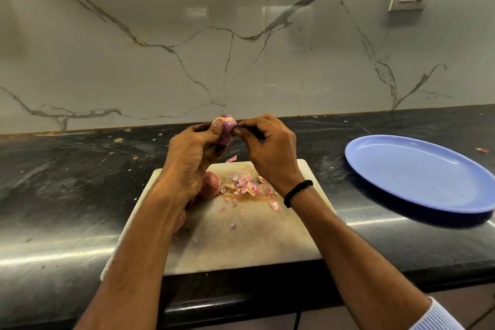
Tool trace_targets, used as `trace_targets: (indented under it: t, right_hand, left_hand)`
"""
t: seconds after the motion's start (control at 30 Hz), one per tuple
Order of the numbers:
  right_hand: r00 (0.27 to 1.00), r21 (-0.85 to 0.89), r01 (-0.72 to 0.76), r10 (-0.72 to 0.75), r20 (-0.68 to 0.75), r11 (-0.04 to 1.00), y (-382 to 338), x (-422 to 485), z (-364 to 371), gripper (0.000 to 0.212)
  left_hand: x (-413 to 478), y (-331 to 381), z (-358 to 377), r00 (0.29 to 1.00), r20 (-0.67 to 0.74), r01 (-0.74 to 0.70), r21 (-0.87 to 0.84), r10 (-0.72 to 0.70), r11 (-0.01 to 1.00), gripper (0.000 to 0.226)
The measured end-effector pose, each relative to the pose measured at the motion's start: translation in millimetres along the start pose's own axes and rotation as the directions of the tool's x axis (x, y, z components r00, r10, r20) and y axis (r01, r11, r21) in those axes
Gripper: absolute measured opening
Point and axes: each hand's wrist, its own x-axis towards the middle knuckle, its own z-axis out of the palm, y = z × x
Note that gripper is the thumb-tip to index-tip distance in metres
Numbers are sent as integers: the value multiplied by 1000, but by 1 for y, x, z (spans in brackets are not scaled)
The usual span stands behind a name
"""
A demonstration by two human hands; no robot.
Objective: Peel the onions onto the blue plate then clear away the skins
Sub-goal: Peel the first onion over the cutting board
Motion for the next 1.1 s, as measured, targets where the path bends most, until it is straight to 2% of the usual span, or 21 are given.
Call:
trace_targets:
  t: [0.1, 0.3, 0.6, 0.8, 0.97, 1.1]
  right_hand:
    - [1000, -32, -3, 3, 13, 999, 0, -1, 2, 7]
    - [996, -94, -29, 36, 79, 995, 3, -2, 3, 5]
    - [991, -73, -64, 72, 111, 995, -4, -1, 5, 20]
    - [991, 49, -107, 103, 85, 993, -6, 0, -3, 14]
    - [996, 18, -32, 30, 81, 999, -7, 1, -6, 35]
    - [994, -19, 56, -54, 93, 998, -5, 0, -2, 30]
  left_hand:
    - [2, -2, -2, 1000, 15, -27, 55, 26, 998, 49]
    - [4, -5, -5, 999, 36, -30, 109, 26, 994, 34]
    - [-5, -2, 3, 992, 22, 121, -41, -120, 992, 29]
    - [-8, 3, 2, 983, -11, 178, -219, -185, 959, 26]
    - [-8, 4, 2, 981, -21, 187, -203, -195, 961, 28]
    - [-8, 3, 2, 980, -35, 187, -175, -196, 967, 29]
